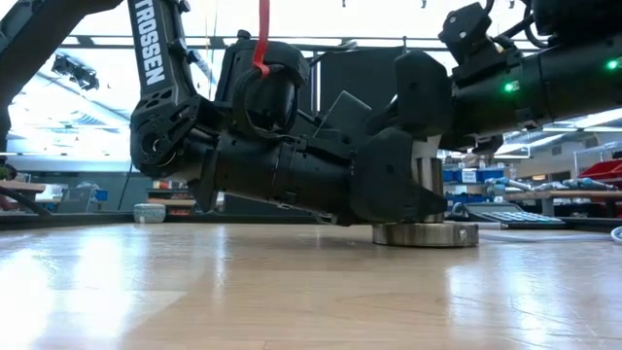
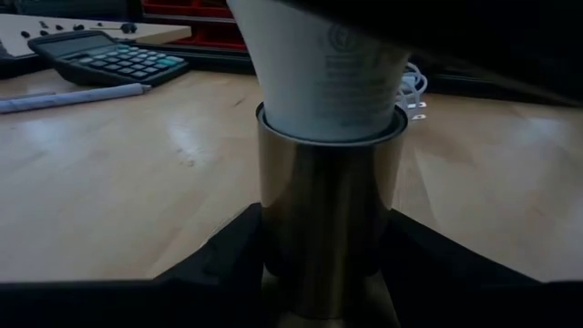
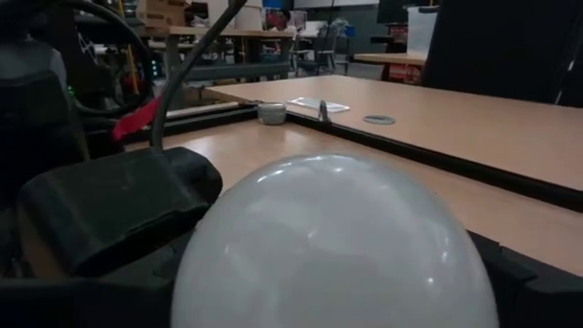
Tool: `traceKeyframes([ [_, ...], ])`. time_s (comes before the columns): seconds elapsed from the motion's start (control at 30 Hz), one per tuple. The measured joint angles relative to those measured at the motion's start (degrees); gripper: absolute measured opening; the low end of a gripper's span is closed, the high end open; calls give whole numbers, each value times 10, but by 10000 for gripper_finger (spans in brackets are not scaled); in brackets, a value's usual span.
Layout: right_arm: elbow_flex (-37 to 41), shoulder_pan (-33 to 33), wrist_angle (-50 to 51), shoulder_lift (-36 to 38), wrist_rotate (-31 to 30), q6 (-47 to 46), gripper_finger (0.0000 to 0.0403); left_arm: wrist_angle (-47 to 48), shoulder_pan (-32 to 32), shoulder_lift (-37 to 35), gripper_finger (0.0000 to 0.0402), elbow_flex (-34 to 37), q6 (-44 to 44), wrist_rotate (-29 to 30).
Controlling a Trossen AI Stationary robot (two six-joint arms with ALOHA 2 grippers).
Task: Screw lightbulb
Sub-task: Remove the lightbulb from the lamp
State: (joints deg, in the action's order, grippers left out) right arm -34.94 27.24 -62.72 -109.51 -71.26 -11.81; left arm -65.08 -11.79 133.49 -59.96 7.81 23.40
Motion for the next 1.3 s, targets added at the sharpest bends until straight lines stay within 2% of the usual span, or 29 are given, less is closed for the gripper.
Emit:
traceKeyframes([
  [0.13,0,0,12,0,-1,-6,295,-1,0,0,189,0,1,7],
  [0.33,0,-1,24,0,10,-17,242,-2,0,0,189,1,3,8],
  [0.63,0,-1,24,-1,27,-10,249,-2,-2,1,189,1,3,8],
  [0.9,21,0,-1,0,106,-2,238,-2,-4,1,189,2,-17,-16],
  [1.03,41,1,-18,-1,155,-1,234,-4,-4,1,189,2,-30,-48],
  [1.3,85,1,-99,-2,242,15,178,-11,-4,1,189,1,-45,-77],
])
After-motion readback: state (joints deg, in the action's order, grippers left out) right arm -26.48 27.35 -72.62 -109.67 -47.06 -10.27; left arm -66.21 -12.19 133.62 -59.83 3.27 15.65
